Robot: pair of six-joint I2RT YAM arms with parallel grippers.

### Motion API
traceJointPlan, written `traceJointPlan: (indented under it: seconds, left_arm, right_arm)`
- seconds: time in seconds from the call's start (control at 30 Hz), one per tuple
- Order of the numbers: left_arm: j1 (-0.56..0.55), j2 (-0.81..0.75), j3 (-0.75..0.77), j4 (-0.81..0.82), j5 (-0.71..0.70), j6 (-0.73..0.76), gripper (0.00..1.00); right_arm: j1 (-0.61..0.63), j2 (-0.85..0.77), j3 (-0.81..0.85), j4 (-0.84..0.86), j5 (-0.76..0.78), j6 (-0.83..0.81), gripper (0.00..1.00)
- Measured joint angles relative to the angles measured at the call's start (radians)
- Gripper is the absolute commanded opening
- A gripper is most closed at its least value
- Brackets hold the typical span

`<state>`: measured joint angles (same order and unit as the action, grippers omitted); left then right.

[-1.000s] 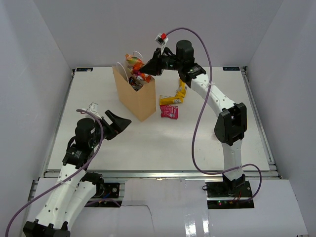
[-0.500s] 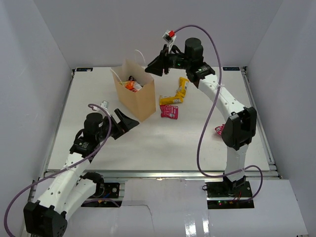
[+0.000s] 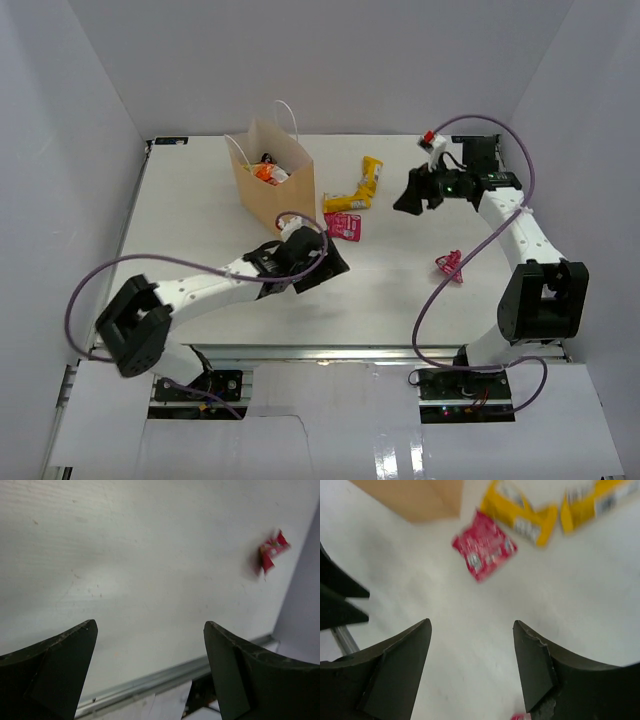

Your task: Place the snacks into the paper bag

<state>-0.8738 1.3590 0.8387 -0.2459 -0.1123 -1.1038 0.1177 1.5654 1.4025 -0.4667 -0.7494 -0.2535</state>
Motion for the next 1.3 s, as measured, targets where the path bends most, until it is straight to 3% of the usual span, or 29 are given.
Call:
traceJointPlan:
  seconds: [0.23,0.6,0.77,1.13,1.3]
  left_arm:
    - [-0.026,0.512,0.478,-0.248,-0.229,-0.23,0.98]
    - [-0.015,0.914,1.017,-0.539,-0.42,-0.377,0.95]
    - [0.006,0.976,1.116,-0.605,-0.456,-0.381,0.89]
    - [0.03,1.028,1.181,-0.67,-0.529,-0.313,0.81]
    - [0.02,1.042,1.19,-0.674,-0.562,-0.25,0.67]
  right_arm:
    - [-0.27,-0.086,-0.329,-0.173,0.043,-0.16,0.73]
    - [-0.333,-0.213,-0.402,-0.19,0.009,-0.237,0.73]
    - [-0.356,-0.212,-0.412,-0.19,-0.006,-0.25,0.73]
    - [-0.376,-0.202,-0.412,-0.189,-0.039,-0.252,0.73]
    - [-0.38,-0.202,-0.412,-0.189,-0.043,-0.252,0.73]
